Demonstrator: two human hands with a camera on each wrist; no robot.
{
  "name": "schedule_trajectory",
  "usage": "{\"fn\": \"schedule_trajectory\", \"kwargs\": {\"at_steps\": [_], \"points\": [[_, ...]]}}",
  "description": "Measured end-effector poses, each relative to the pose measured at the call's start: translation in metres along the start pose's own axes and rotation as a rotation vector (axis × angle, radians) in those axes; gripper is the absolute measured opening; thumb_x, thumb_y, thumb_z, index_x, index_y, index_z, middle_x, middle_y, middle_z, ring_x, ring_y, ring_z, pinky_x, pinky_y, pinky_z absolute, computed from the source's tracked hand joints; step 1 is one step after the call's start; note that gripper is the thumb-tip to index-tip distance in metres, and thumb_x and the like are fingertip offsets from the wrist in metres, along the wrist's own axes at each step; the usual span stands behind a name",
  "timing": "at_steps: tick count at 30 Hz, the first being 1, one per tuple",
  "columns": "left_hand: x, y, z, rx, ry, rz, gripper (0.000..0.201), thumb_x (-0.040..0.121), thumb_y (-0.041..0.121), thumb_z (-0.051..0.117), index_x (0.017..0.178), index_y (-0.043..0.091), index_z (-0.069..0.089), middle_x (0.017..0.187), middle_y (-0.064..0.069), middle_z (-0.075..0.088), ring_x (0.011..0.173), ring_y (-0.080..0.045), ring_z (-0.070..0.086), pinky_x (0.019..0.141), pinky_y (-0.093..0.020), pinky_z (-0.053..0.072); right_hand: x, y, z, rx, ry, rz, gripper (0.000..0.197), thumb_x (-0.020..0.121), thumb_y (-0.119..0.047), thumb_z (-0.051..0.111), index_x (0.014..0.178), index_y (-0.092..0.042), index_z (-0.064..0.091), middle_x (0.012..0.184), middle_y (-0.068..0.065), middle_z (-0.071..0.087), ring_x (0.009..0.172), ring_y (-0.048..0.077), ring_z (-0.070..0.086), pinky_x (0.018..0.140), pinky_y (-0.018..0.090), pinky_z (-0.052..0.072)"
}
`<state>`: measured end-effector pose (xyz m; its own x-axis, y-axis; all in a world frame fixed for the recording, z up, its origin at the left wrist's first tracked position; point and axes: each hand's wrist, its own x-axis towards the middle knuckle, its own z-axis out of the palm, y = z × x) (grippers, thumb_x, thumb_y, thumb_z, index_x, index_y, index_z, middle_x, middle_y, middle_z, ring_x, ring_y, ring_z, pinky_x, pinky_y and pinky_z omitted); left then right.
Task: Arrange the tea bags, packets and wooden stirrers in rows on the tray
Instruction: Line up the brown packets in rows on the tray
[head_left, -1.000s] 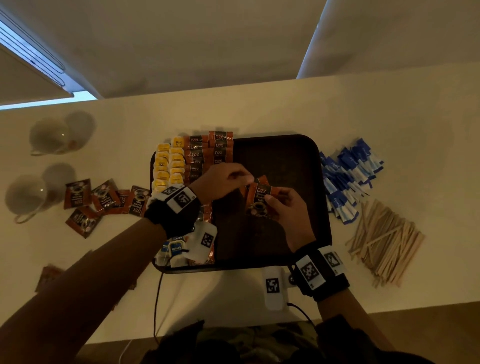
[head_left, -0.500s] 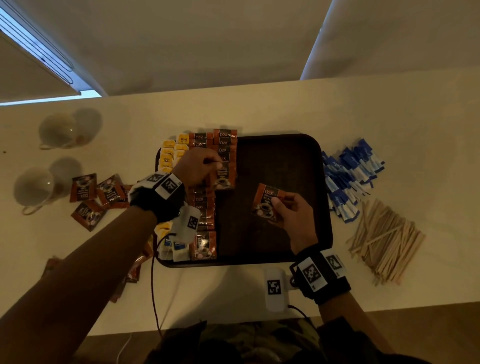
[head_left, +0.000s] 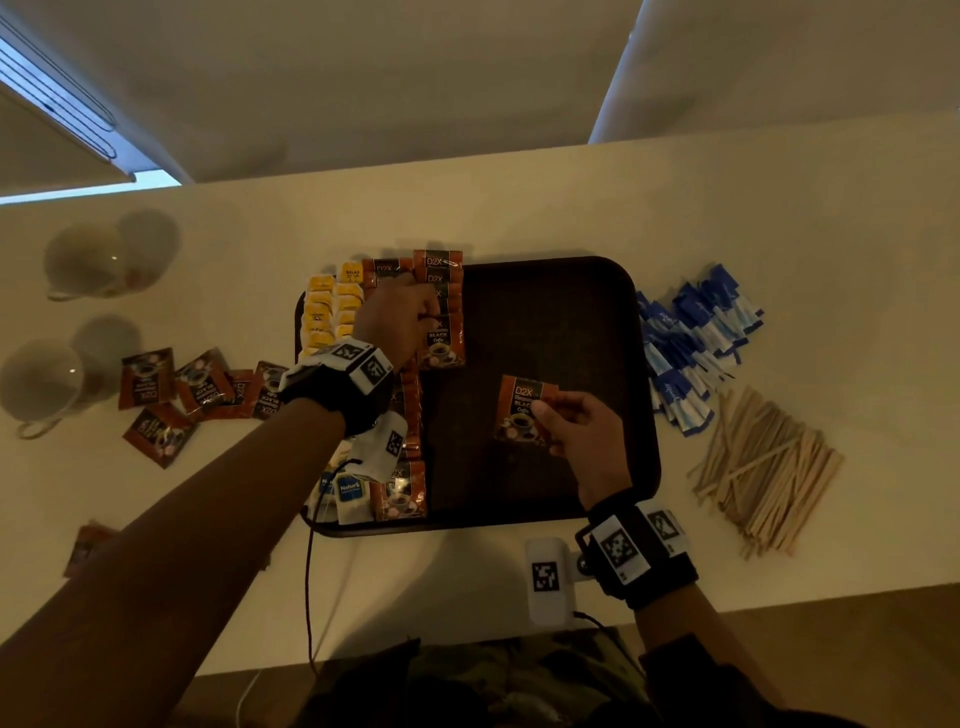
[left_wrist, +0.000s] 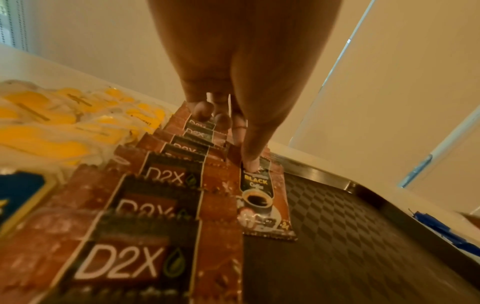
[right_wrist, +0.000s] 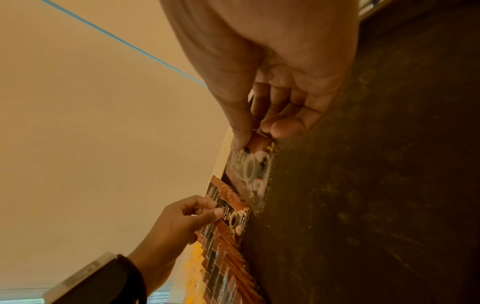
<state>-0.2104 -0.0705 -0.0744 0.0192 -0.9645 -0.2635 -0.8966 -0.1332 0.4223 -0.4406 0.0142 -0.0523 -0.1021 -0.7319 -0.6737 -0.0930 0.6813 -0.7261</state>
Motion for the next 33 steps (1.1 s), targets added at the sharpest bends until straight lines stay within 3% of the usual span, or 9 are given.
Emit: {"fn": "schedule_trajectory", "kwargs": {"at_steps": [5, 11, 17, 21, 24, 27, 29, 33], "points": [[-0.002, 0.003, -0.001, -0.029, 0.037, 0.028, 0.019, 0.08, 0.01, 0.068, 0.097, 0.015, 0.062, 0.098, -0.001, 0.056, 0.093, -0.02, 0.053, 0.071, -0.033, 0.046, 0.008, 0.0, 0.005, 0.005, -0.017, 0.008, 0.019, 0.083, -0.016, 0.069, 0.099, -0.014, 0.058, 0.093, -0.003, 0.065, 0.08, 0.005, 0.063, 0.057, 0.016, 0.048], [-0.027, -0.003, -0.01, -0.201, 0.21, 0.006, 0.017, 0.081, 0.007, 0.063, 0.095, 0.016, 0.06, 0.095, 0.002, 0.056, 0.088, -0.011, 0.05, 0.063, -0.018, 0.038, 0.023, 0.001, 0.023, -0.079, -0.039, 0.012, 0.016, 0.079, -0.015, 0.073, 0.086, -0.019, 0.058, 0.092, -0.001, 0.066, 0.082, 0.008, 0.065, 0.058, 0.017, 0.048], [-0.091, -0.024, -0.016, -0.379, 0.278, -0.121, 0.015, 0.084, 0.007, 0.063, 0.095, 0.017, 0.062, 0.093, 0.001, 0.062, 0.076, -0.013, 0.055, 0.066, -0.023, 0.043, 0.041, -0.006, 0.051, -0.18, -0.134, -0.012, 0.019, 0.078, -0.016, 0.075, 0.078, -0.022, 0.057, 0.088, -0.003, 0.064, 0.084, 0.012, 0.063, 0.063, 0.022, 0.05], [-0.124, -0.029, -0.015, -0.424, 0.271, -0.177, 0.01, 0.085, 0.005, 0.063, 0.093, 0.011, 0.063, 0.091, 0.0, 0.062, 0.068, 0.003, 0.05, 0.062, -0.008, 0.037, 0.054, -0.014, 0.067, -0.264, -0.133, -0.055, 0.016, 0.078, -0.018, 0.075, 0.083, -0.016, 0.06, 0.094, 0.003, 0.065, 0.086, 0.015, 0.063, 0.065, 0.026, 0.054], [-0.146, -0.037, -0.011, -0.423, 0.297, -0.222, 0.011, 0.084, 0.005, 0.064, 0.091, 0.014, 0.062, 0.09, -0.001, 0.062, 0.068, -0.003, 0.048, 0.062, -0.01, 0.037, 0.061, -0.023, 0.078, -0.336, -0.131, -0.114, 0.019, 0.078, -0.018, 0.075, 0.091, -0.012, 0.062, 0.097, 0.006, 0.066, 0.085, 0.016, 0.063, 0.072, 0.033, 0.057], [-0.163, -0.046, -0.008, -0.403, 0.301, -0.263, 0.014, 0.084, 0.007, 0.066, 0.09, 0.018, 0.06, 0.086, 0.004, 0.06, 0.067, 0.0, 0.05, 0.061, -0.008, 0.036, 0.066, -0.026, 0.088, -0.423, -0.12, -0.163, 0.026, 0.078, -0.019, 0.075, 0.099, -0.01, 0.062, 0.101, 0.004, 0.065, 0.089, 0.016, 0.062, 0.081, 0.037, 0.056], [-0.173, -0.052, -0.007, -0.412, 0.295, -0.272, 0.013, 0.084, 0.006, 0.065, 0.091, 0.016, 0.061, 0.084, 0.007, 0.058, 0.068, 0.004, 0.05, 0.06, -0.005, 0.036, 0.068, -0.026, 0.092, -0.447, -0.1, -0.173, 0.029, 0.078, -0.018, 0.075, 0.102, -0.01, 0.061, 0.098, 0.002, 0.064, 0.087, 0.013, 0.06, 0.083, 0.035, 0.055], [-0.187, -0.064, -0.007, -0.43, 0.289, -0.339, 0.012, 0.084, 0.008, 0.065, 0.092, 0.016, 0.061, 0.086, 0.007, 0.059, 0.065, -0.007, 0.049, 0.058, -0.008, 0.039, 0.068, -0.025, 0.097, -0.451, -0.063, -0.16, 0.038, 0.076, -0.018, 0.077, 0.106, -0.012, 0.055, 0.092, -0.001, 0.06, 0.087, 0.014, 0.06, 0.083, 0.037, 0.055]]}}
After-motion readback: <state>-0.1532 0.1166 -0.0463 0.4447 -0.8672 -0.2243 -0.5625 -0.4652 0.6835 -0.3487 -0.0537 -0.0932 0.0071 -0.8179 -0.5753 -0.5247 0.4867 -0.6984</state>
